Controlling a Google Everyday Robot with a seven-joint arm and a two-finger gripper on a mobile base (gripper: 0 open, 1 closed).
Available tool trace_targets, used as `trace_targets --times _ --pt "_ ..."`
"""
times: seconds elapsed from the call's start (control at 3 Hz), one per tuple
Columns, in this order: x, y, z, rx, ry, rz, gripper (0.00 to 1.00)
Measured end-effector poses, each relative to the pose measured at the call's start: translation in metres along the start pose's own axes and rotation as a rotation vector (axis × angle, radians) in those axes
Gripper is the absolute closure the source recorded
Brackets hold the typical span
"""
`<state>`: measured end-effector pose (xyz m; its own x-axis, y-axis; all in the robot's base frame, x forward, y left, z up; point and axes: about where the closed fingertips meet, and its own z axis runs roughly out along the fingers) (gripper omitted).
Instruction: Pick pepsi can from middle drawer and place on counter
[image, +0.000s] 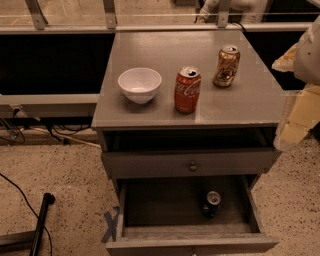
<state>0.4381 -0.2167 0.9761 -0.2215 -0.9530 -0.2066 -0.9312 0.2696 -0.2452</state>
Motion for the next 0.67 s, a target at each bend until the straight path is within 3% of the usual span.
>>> trace_targets --times 0.33,0.67 --pt "0.0 0.0 0.0 0.0 0.0 0.0 0.0" --pt "0.005 0.004 0.011 0.016 -0.081 0.003 0.0"
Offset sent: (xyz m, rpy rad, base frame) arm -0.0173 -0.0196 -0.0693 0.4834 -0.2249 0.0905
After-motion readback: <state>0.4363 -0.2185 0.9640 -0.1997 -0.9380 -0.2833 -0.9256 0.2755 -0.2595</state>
